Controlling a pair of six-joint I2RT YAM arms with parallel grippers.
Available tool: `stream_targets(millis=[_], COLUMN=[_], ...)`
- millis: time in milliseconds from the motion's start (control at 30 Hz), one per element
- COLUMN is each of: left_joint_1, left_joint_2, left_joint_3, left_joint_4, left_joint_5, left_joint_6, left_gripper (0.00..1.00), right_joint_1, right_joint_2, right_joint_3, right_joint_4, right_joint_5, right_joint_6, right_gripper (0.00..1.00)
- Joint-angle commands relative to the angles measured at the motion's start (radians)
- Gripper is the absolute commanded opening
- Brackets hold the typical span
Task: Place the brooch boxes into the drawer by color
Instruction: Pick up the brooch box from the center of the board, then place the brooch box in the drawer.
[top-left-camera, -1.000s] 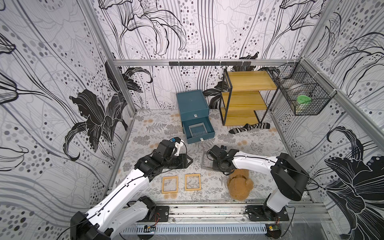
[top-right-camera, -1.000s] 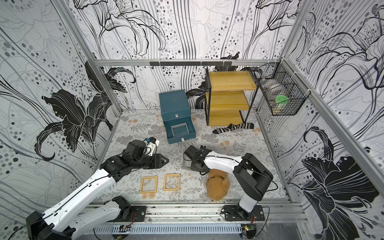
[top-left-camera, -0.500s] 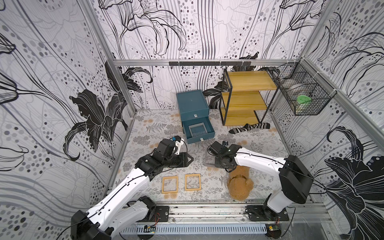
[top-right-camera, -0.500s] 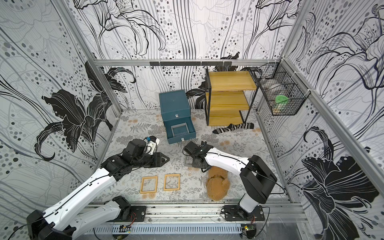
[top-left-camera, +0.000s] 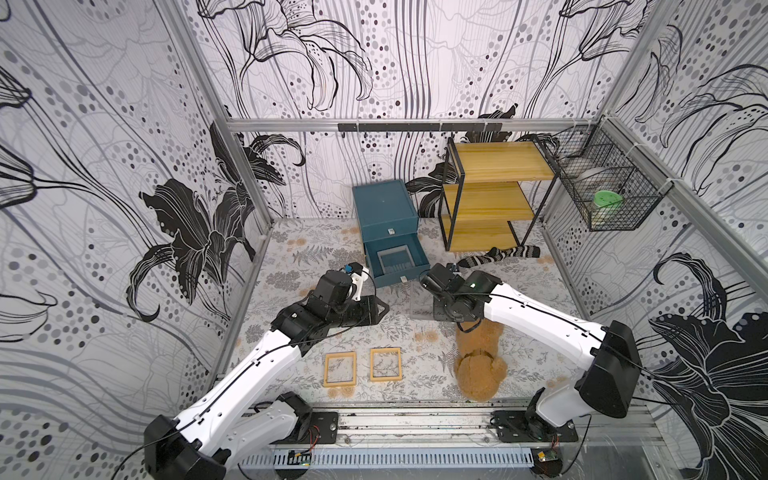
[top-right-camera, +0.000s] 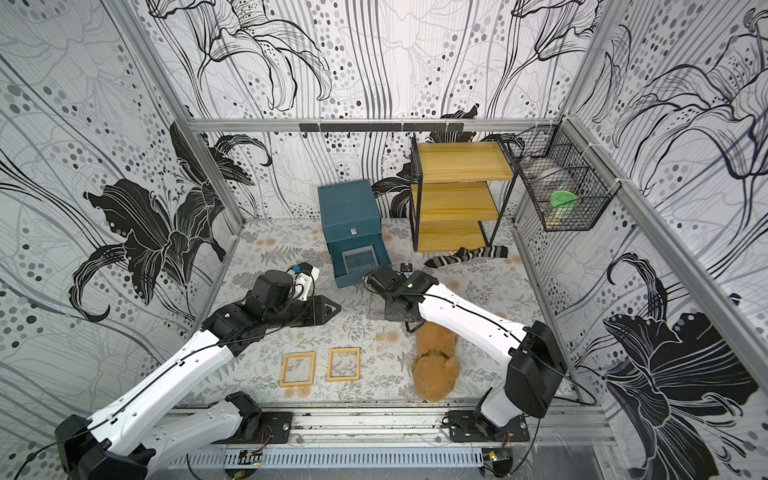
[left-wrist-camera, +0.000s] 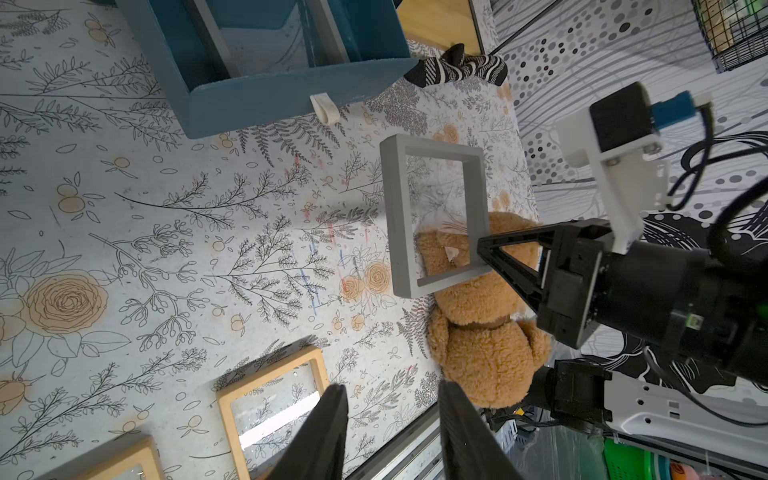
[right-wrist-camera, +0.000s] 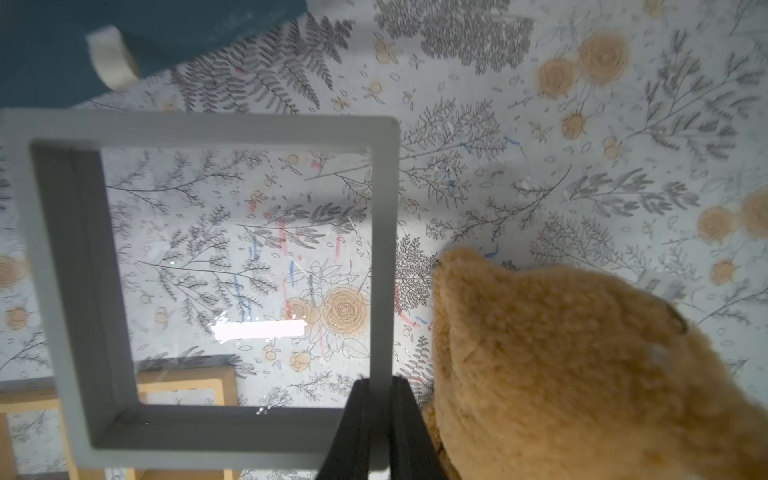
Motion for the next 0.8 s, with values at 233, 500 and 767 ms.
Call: stream_targets(millis=[233,500,767], left_joint_1=[-0.004,-0.001,0.004], left_joint_2=[0.013,0.011,-0.003], left_joint_3=[0.111,0.179,0.187], left_joint_4=[-0.015,-0.062,-0.077], left_joint_5=[-0.167,-0.301,-0.364], left_joint_6=[-0.051,-0.104,-0.153], left_gripper=[0.41,0.41,0.41], right_joint_1=[-0.052,-0.117,-0.16], right_joint_2=[0.094,0.252,0.357], right_joint_3=[0.272,0.49,0.61], right_joint_4=[-0.114,-0.139,-0.084], right_joint_5=[-0.007,-0.041,-0.048], right_joint_6=[-0.199,-0.321,-0.409], right_gripper=[0.0,0.0,0.0])
